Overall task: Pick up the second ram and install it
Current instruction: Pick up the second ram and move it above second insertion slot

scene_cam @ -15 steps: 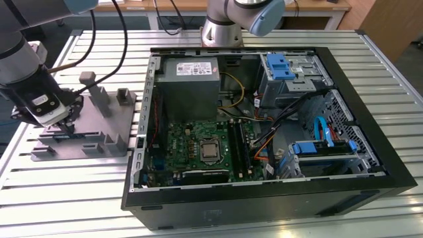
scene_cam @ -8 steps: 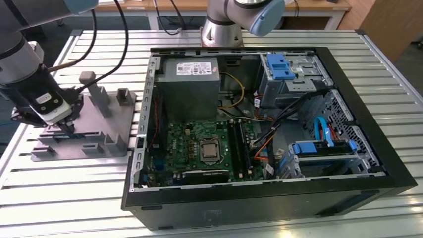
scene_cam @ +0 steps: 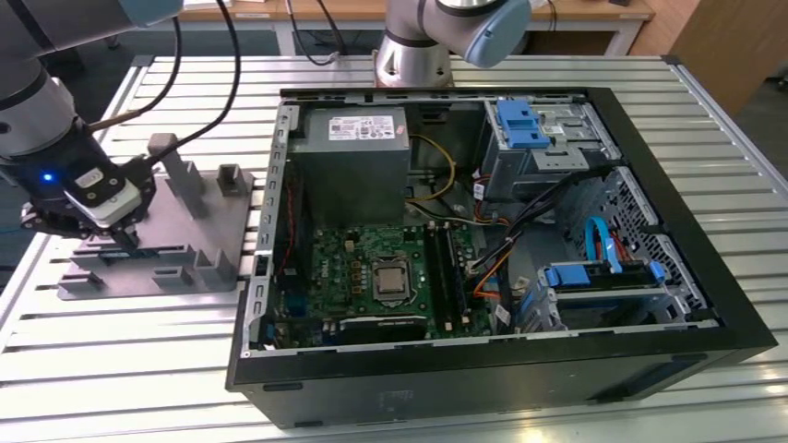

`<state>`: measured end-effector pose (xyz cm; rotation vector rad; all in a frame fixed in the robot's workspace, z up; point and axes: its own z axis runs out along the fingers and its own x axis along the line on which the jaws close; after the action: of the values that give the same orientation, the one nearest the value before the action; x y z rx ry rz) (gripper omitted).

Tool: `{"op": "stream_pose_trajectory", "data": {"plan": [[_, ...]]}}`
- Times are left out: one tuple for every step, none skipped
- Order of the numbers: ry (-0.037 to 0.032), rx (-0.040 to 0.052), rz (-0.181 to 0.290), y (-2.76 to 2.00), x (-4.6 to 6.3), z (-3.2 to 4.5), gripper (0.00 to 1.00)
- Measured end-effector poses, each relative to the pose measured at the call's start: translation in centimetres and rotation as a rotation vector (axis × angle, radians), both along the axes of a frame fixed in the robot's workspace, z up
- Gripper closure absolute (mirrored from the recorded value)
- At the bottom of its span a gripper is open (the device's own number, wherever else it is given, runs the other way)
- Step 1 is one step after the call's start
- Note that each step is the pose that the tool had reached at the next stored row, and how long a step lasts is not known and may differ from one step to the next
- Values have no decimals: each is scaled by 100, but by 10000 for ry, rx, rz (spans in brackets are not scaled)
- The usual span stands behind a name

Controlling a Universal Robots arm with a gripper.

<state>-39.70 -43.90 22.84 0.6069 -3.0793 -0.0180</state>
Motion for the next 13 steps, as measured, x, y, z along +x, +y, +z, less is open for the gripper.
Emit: {"op": "stream_pose_trajectory", "data": {"plan": [[1, 0, 124, 0, 0, 0, 90], [0, 0, 236, 0, 0, 0, 90], [1, 0, 346, 0, 0, 0, 90], [0, 0, 453, 0, 0, 0, 90], [1, 0, 727, 0, 0, 0, 90], [0, 0, 838, 0, 0, 0, 90], [0, 0, 945, 0, 0, 0, 90], [0, 0, 1050, 0, 0, 0, 90], [0, 0, 1160, 0, 0, 0, 90], [0, 0, 1263, 0, 0, 0, 90], [1, 0, 1362, 0, 0, 0, 90], [0, 0, 1461, 0, 0, 0, 90], [1, 0, 1559, 0, 0, 0, 90]]}}
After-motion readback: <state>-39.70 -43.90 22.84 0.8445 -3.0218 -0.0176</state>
